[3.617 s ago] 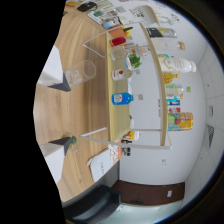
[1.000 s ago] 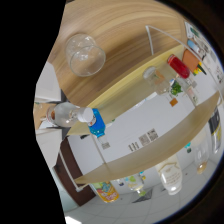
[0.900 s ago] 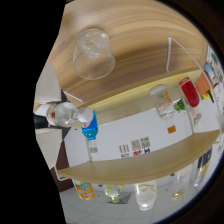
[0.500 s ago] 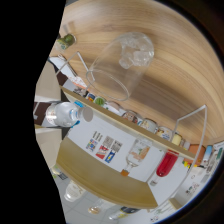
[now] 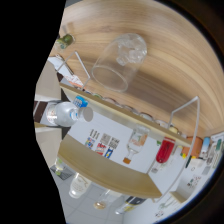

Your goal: Make me a cup of Mojito.

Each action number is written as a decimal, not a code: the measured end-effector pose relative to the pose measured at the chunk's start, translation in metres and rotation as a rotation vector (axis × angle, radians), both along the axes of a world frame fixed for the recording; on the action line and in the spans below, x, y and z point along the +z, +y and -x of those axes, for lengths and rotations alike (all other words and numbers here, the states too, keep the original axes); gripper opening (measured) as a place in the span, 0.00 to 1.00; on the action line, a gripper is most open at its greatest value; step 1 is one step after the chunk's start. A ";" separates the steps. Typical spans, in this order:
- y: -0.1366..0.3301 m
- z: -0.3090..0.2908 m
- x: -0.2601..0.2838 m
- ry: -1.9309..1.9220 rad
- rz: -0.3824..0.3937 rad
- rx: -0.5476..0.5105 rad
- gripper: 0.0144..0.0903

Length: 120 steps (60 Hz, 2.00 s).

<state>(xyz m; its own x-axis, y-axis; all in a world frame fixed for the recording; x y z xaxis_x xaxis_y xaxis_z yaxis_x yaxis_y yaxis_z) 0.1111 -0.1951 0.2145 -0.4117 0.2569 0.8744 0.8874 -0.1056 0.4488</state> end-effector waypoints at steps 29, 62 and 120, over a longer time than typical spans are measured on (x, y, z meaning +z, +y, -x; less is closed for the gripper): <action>-0.010 0.002 0.040 1.694 -0.091 -0.117 0.26; -0.008 -0.046 -0.181 1.921 0.130 -0.578 0.26; -0.065 -0.048 -0.121 1.870 0.012 -0.565 0.90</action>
<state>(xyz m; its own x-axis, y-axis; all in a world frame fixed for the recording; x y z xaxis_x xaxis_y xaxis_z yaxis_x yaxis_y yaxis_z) 0.1589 -0.2601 0.0940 0.9991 0.0135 0.0392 0.0406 -0.5066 -0.8612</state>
